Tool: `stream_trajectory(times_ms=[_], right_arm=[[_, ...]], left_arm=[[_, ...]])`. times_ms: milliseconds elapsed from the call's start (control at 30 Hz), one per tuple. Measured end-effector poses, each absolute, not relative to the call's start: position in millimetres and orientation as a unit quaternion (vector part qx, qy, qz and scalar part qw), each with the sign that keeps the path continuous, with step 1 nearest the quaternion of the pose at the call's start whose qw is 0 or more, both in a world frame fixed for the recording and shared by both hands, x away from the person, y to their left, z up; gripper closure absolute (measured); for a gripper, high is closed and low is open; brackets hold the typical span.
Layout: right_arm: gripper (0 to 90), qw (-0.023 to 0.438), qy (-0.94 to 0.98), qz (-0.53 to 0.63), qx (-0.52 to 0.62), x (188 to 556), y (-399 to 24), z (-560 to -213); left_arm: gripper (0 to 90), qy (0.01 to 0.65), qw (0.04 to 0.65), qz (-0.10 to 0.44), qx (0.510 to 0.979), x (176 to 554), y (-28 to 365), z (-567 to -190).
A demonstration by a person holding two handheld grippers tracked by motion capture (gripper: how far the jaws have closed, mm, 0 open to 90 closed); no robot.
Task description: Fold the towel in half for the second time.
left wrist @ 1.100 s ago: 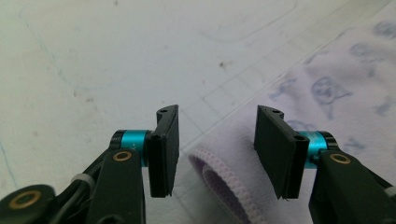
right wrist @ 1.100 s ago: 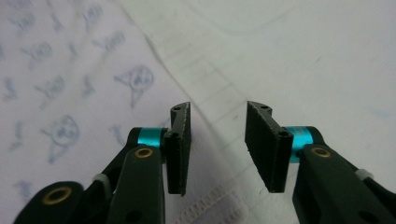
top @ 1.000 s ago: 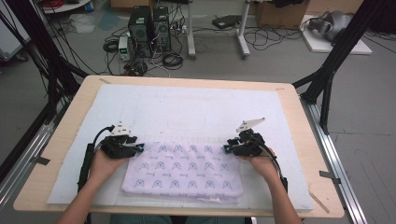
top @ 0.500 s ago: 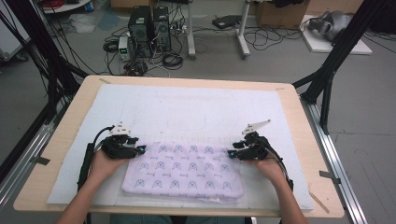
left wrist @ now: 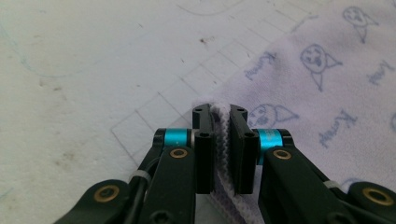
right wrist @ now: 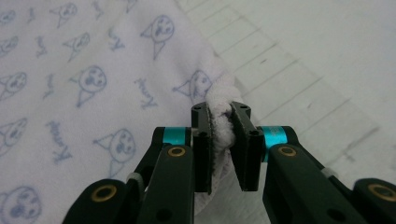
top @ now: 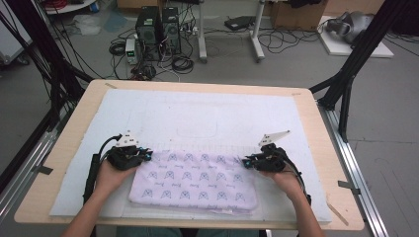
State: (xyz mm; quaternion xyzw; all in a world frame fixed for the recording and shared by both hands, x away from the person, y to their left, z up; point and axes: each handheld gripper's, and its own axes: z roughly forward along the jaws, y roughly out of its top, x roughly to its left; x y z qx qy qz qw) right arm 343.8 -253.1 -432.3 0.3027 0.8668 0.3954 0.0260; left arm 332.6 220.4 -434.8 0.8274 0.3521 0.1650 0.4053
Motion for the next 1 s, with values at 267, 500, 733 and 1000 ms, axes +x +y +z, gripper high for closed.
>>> stream_trajectory(times_ms=[267, 500, 733, 1000], right_arm=[[80.3, 0.101, 0.853, 0.397, 0.324, 372.9, -256.6, -396.3], [80.2, 0.129, 0.842, 0.397, 0.342, 406.0, -256.4, -369.3], [63.8, 0.161, 0.827, 0.402, 0.36, 446.6, -247.8, -361.5], [56.3, 0.133, 0.826, 0.405, 0.369, 445.6, -242.5, -377.8]], left_arm=[[82.7, 0.368, 0.426, 0.187, 0.805, 366.1, 213.7, -405.0], [82.7, 0.372, 0.416, 0.217, 0.801, 402.7, 209.0, -375.1], [61.5, 0.421, 0.399, 0.249, 0.776, 439.6, 204.4, -378.7], [53.9, 0.414, 0.406, 0.213, 0.786, 423.9, 214.4, -395.0]])
